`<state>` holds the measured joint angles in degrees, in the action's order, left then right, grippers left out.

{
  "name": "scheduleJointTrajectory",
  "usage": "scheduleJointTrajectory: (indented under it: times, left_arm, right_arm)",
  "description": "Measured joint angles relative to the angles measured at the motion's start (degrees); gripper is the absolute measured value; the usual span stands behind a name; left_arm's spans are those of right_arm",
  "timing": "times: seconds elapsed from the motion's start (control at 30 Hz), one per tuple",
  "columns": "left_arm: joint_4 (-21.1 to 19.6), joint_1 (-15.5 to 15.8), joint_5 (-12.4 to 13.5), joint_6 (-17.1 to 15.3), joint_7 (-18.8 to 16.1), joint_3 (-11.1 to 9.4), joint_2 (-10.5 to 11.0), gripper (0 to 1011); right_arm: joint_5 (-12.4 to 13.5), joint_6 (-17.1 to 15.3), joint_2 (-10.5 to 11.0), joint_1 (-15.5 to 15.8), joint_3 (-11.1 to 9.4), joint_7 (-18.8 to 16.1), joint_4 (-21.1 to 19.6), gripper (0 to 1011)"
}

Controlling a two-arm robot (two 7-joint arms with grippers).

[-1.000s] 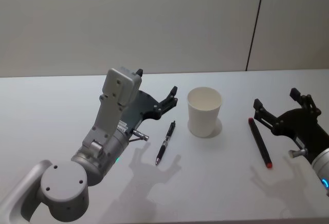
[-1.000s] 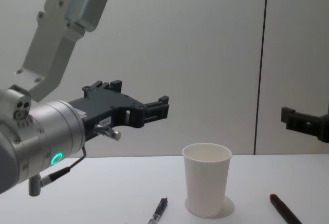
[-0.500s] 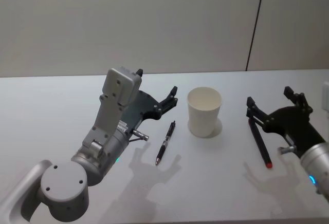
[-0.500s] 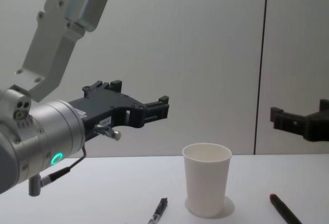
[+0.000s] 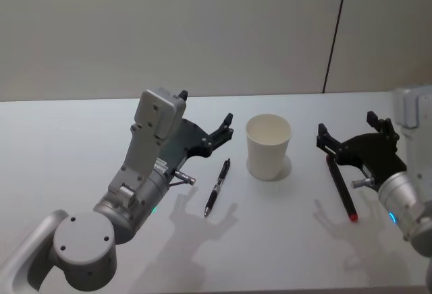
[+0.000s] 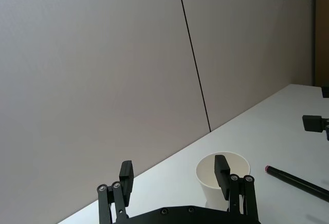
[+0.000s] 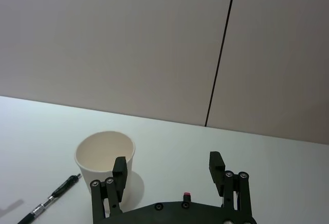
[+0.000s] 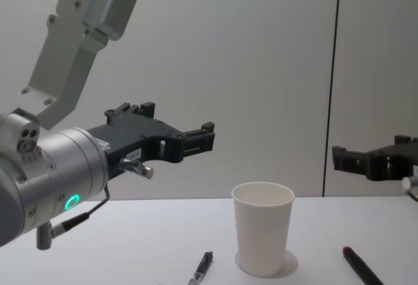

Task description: Place the pen into the pen holder.

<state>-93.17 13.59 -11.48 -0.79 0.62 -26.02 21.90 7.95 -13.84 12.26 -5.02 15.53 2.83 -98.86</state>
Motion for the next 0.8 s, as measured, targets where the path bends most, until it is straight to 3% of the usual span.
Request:
scheduleJointTrajectory:
  times: [0.33,0.8]
  left_arm:
    - [0.00,0.00,0.00,0.00,0.00,0.00,0.00,1000]
    - [0.00,0.00,0.00,0.00,0.00,0.00,0.00,1000]
  right_arm:
    - [-1.37,-8.24,-0.86,-4.13,-1.26,-1.30,2.52,1001]
    - [-2.85,-16.77,-1.31,-9.68,-2.86,-4.49,7.67,1001]
